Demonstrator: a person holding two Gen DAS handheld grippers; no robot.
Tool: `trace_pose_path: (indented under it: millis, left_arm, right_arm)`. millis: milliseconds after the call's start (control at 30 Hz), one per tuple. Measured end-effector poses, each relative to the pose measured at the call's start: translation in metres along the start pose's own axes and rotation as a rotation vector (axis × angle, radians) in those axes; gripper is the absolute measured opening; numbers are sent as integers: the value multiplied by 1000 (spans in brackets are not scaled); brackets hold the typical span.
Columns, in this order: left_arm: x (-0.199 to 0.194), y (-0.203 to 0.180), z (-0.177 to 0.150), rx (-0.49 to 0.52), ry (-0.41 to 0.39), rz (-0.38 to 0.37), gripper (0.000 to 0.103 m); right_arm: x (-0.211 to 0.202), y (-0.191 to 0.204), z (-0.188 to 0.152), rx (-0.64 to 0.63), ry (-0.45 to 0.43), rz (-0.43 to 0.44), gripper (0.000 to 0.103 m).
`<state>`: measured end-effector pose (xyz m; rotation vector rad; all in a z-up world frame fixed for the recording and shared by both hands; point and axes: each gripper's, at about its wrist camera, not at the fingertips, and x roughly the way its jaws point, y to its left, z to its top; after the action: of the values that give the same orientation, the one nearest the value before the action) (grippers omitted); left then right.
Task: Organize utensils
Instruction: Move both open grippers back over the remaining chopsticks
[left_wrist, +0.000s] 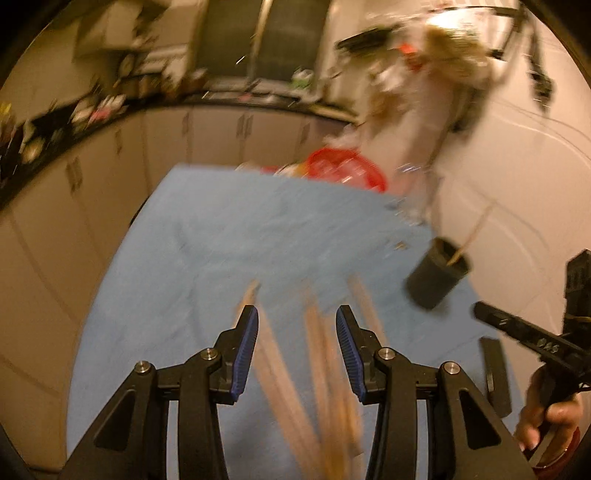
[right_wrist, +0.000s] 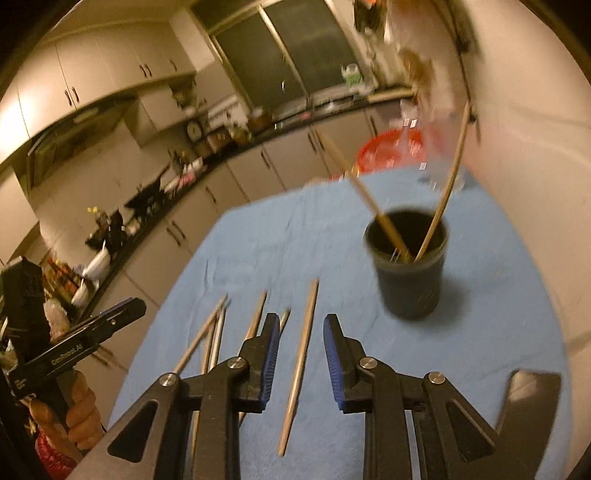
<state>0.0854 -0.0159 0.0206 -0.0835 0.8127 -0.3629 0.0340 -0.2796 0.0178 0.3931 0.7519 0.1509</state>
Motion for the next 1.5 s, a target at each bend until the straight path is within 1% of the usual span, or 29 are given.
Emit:
trace_pose_path:
  millis: [33, 67, 167, 200, 267, 367, 433, 500, 600, 667, 700, 733, 767, 800, 867, 900, 1067, 1200, 1300, 1367, 1500]
  left_arm:
    - [4, 15, -5, -24, 20, 31, 45]
    - [7, 25, -8, -35, 29, 46, 45]
    - [25, 46, -16, -50, 111, 51, 45]
    - [30, 48, -17, -48, 120, 57, 45]
    - [45, 47, -19, -17, 170, 44, 45]
    - [64, 41, -19, 20, 199, 44, 45]
    - [77, 33, -10, 41, 205, 51, 45]
    - [91, 26, 1, 60, 214, 35, 45]
    - [119, 21, 15, 73, 247, 63, 45]
    - [138, 22, 23, 63, 271, 92, 40]
    - [147, 25, 26, 42, 291, 96, 33]
    - [154, 28, 28, 21, 306, 83, 22]
    - [157, 33, 29, -3, 311, 76, 17]
    - [158, 40, 30, -37, 311, 66, 15]
    - [152, 46, 28, -59, 296, 59, 13]
    - [145, 50, 26, -62, 284, 66, 10]
    - [117, 76, 10, -124, 243, 35, 9]
    - [111, 94, 0, -154, 235, 53, 9]
    - [109, 96, 0, -165, 230, 10, 9]
    - [107, 93, 2, -157, 226, -26, 9]
    - [111, 81, 10, -137, 238, -55, 10]
  right_arm:
    - [5, 1, -4, 1, 14, 2, 27]
    - [7, 2, -7, 0, 21, 2, 27]
    - [14, 4, -16, 4, 40, 2, 27]
    - [15, 4, -18, 7, 47, 5, 27]
    - [17, 5, -22, 5, 57, 0, 27]
    - [19, 9, -25, -3, 67, -8, 27]
    - [18, 10, -25, -6, 70, -12, 27]
    - [16, 9, -26, -11, 70, -19, 27]
    - [15, 5, -26, -4, 71, -27, 27]
    - [15, 3, -26, 2, 74, -32, 27]
    - [15, 2, -25, 5, 75, -34, 27]
    - [15, 3, -25, 3, 76, -35, 27]
    - [16, 4, -24, -1, 77, -39, 27]
    - [16, 4, -23, -4, 78, -43, 27]
    - [19, 6, -21, -9, 87, -44, 27]
    - [21, 7, -21, -12, 91, -45, 27]
    - [47, 21, -5, -50, 134, -64, 27]
    - [80, 28, 13, -41, 188, -76, 27]
    - [106, 30, 27, -36, 213, -133, 27]
    - [124, 28, 38, -10, 237, -166, 27]
    - [158, 30, 49, -26, 286, -235, 28]
